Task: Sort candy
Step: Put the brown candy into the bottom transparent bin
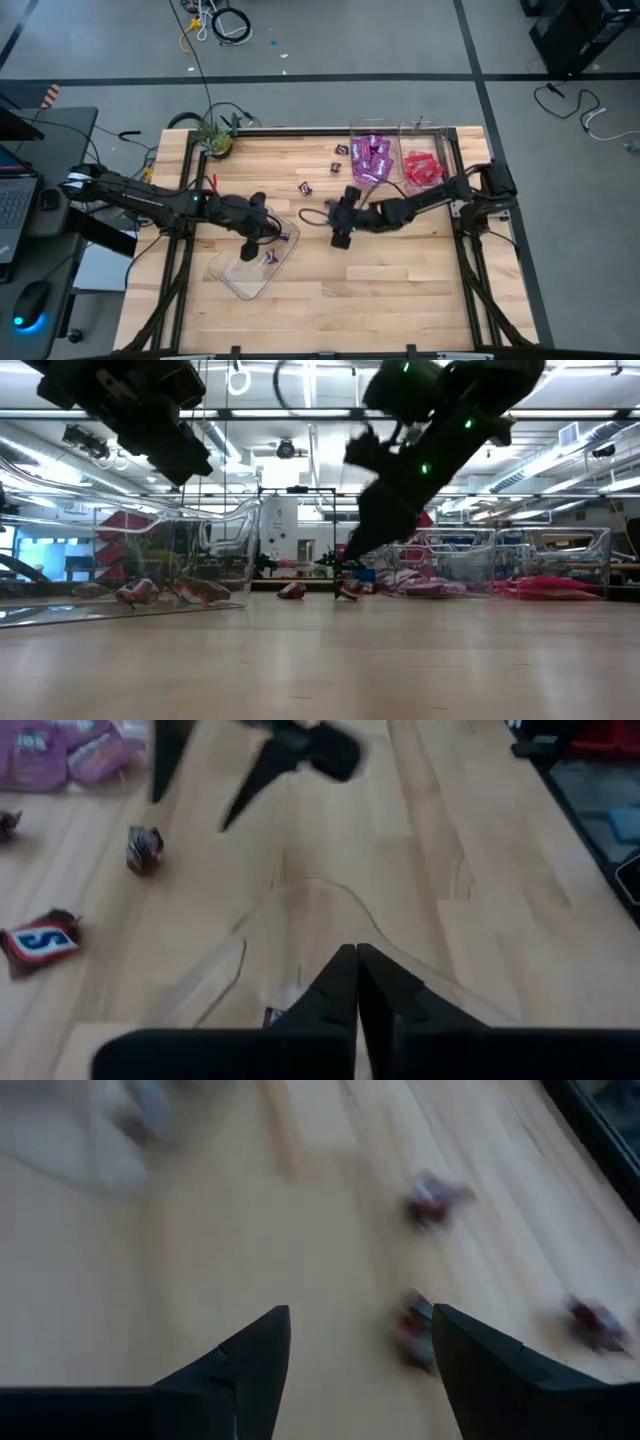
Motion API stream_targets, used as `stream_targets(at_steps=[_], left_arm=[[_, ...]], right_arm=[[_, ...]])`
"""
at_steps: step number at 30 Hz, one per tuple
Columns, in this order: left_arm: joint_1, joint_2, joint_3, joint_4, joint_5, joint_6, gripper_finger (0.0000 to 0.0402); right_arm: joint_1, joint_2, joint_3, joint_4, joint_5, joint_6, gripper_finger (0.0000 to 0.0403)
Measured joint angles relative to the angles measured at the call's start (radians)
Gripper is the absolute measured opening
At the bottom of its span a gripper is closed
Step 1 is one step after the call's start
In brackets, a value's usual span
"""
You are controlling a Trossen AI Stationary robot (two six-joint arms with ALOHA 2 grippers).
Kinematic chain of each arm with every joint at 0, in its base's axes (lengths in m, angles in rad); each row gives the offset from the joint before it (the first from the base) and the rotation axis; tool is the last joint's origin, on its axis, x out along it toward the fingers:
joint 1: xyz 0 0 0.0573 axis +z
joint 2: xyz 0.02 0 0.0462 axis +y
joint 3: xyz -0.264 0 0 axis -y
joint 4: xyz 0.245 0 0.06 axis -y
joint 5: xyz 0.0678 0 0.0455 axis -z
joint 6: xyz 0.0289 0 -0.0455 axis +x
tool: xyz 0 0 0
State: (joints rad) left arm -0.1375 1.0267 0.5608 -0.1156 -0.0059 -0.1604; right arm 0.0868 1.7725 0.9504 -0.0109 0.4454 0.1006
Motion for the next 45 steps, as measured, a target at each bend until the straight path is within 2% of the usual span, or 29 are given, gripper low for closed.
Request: stream_targets(at_steps=[3, 6, 10, 18, 24, 31, 34, 37, 41, 45], left_arm=[[0.0, 0.0, 0.0, 0.031, 0.007, 0.02, 0.0006], [0.0, 0.0, 0.0, 0.052, 0.03, 0.033, 0.0006], [0.0, 0.0, 0.0, 0.061, 0.045, 0.052, 0.0002], [-0.001, 0.0, 0.0, 0.061, 0.045, 0.052, 0.0003], [-0.001, 0.0, 0.0, 0.063, 0.045, 0.052, 0.0003], [-0.001, 0.0, -0.001, 0.068, 0.043, 0.052, 0.0003], [-0.001, 0.0, -0.001, 0.069, -0.015, 0.047, 0.0002], [0.0, 0.0, -0.001, 0.053, -0.083, 0.022, 0.0002], [-0.001, 0.0, -0.002, 0.029, -0.086, 0.023, 0.0002], [-0.002, 0.0, -0.002, 0.035, -0.087, 0.054, 0.0002]], right_arm=[[-0.054, 0.0, 0.0, -0.081, -0.003, -0.064, 0.0233], [-0.1, 0.0, 0.0, -0.123, -0.055, -0.125, 0.0226], [-0.157, -0.001, 0.001, -0.111, -0.157, -0.203, 0.0207], [-0.209, 0.001, 0.0, -0.101, -0.237, -0.317, 0.0173], [-0.198, -0.004, 0.032, -0.126, -0.209, -0.337, 0.0176], [-0.16, -0.007, 0.224, -0.233, -0.211, -0.322, 0.0189], [-0.161, -0.007, 0.285, -0.236, -0.216, -0.272, 0.0189], [-0.178, -0.008, 0.306, -0.274, -0.264, -0.258, 0.0188], [-0.207, -0.002, 0.305, -0.386, -0.358, -0.27, 0.0189], [-0.218, 0.036, 0.304, -0.441, -0.368, -0.337, 0.0187]])
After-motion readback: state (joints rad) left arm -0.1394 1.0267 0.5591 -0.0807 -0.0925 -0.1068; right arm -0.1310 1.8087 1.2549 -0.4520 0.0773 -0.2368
